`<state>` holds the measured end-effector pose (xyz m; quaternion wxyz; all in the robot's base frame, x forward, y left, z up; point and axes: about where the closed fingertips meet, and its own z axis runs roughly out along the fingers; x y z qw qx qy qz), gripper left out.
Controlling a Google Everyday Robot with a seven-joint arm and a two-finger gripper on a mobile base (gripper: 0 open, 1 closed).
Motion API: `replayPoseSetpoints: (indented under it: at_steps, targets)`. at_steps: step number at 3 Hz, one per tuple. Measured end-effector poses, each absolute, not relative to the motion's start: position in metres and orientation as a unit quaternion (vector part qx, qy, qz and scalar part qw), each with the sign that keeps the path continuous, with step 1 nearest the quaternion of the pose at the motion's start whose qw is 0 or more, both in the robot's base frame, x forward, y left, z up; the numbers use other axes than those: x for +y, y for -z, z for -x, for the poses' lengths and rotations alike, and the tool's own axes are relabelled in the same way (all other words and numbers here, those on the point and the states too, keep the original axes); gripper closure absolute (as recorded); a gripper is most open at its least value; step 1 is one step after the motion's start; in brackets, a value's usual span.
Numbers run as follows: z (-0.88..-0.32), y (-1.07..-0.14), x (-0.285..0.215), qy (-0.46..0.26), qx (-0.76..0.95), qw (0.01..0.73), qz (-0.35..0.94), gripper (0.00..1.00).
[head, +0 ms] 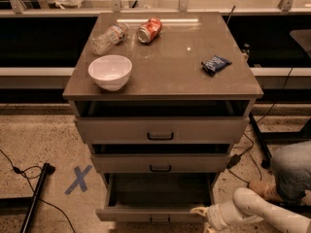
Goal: Open bottom drawer
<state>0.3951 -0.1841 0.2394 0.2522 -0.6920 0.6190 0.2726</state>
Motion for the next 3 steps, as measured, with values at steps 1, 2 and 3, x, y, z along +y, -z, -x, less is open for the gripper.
replayPoseSetpoints:
  at_steps: [1, 2, 3]
  targets:
    - [-0.405, -0.26, -0.172, -0.268, 0.608, 0.285, 0.691, 0.29]
    - [-0.431, -0.279, -0.159, -0.254, 0.603, 0.314, 0.689, 0.23]
    - [-0.462, -0.282, -0.149, -0.245, 0.614, 0.33, 0.674, 0.4]
